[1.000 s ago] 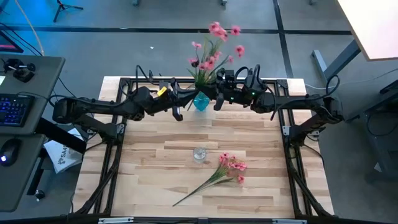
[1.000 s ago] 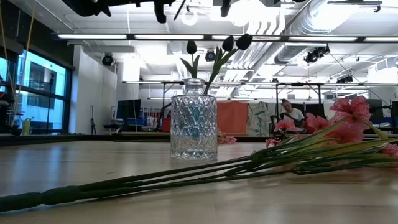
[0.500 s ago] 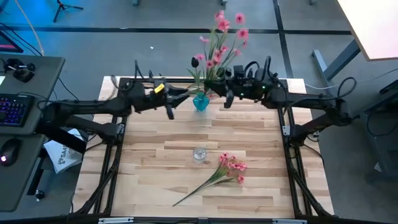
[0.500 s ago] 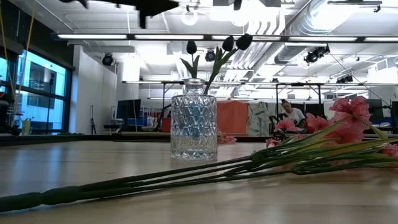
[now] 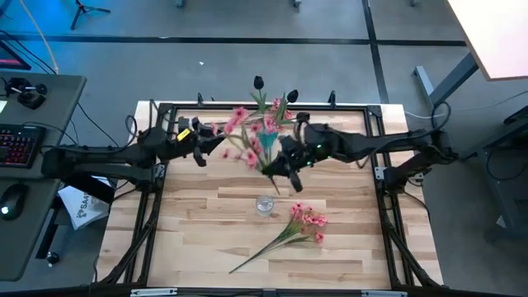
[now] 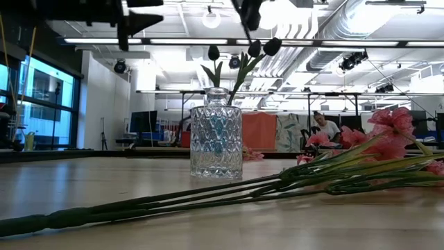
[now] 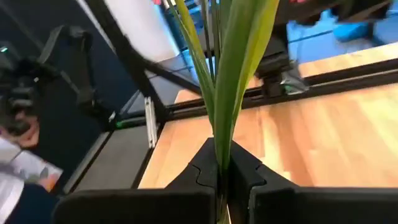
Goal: Sort flowers into vase by color
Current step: Put the middle pink flower into the transparent vase
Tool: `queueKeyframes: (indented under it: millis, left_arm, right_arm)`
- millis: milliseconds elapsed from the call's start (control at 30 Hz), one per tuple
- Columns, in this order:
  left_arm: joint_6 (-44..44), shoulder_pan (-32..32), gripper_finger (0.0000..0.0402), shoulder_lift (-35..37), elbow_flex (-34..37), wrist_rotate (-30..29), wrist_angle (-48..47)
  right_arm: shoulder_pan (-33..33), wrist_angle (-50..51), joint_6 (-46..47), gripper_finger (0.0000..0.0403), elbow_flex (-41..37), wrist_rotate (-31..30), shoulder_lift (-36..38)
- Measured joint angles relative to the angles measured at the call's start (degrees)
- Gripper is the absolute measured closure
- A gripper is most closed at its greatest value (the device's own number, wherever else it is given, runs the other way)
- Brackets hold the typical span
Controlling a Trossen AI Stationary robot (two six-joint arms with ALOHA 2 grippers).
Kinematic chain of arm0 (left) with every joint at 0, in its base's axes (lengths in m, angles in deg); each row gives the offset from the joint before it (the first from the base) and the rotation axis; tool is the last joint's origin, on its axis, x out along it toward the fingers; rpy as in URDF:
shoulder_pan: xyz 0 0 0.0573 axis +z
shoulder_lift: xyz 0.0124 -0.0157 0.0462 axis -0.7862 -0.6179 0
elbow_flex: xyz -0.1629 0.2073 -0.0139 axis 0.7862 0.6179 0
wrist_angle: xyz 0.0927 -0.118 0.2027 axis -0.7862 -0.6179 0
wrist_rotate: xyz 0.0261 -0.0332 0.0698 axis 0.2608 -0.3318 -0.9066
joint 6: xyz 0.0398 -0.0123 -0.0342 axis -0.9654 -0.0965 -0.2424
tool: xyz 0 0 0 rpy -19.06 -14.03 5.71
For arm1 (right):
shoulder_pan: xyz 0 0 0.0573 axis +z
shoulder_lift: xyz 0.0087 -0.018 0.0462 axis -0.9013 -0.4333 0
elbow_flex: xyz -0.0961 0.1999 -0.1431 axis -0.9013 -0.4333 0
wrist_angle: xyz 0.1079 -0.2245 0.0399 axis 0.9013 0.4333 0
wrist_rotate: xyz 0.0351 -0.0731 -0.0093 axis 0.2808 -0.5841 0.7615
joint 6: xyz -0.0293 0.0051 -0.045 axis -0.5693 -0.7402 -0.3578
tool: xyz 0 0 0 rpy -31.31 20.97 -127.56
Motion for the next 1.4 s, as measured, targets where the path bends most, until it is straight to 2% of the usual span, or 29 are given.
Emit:
queueKeyframes:
  millis: [133, 233, 367, 433, 633, 767, 1067, 1400]
  left_arm:
    - [3.9, -2.1, 0.025, 1.9, 4.4, -4.2, 4.0]
    - [5.8, -4.2, 0.025, 2.6, 5.3, -4.7, 4.1]
    - [3.8, -7.8, 0.025, 3.7, 5.3, -4.5, 4.3]
    - [0.6, -9.0, 0.025, 4.2, 5.3, -4.7, 3.9]
    - [-3.9, -9.1, 0.025, 4.7, 5.3, -6.0, 3.0]
    - [-3.9, -9.4, 0.025, 4.5, 5.3, -5.2, 2.9]
    - [-2.3, -9.5, 0.025, 4.2, 5.3, -6.0, 2.8]
    - [-1.4, -9.5, 0.025, 3.9, 5.3, -7.0, 2.9]
  right_arm:
    - [0.0, -10.4, 2.5, 0.0402, -3.5, 8.4, -4.6]
    - [0.1, -21.3, 8.8, 0.0402, -7.2, 9.8, -5.6]
    - [2.5, -35.8, 11.5, 0.0402, -10.3, 2.0, -4.8]
    - [4.0, -39.5, 11.0, 0.0403, -11.1, -2.0, -4.7]
    - [8.9, -30.2, 5.6, 0.0403, -11.4, -20.4, -4.9]
    - [10.5, -29.9, 2.8, 0.0403, -11.4, -26.7, -4.8]
    - [12.8, -25.6, -0.4, 0.0403, -11.3, -32.8, -4.8]
    - [12.8, -23.9, -0.9, 0.0403, -11.3, -32.3, -4.8]
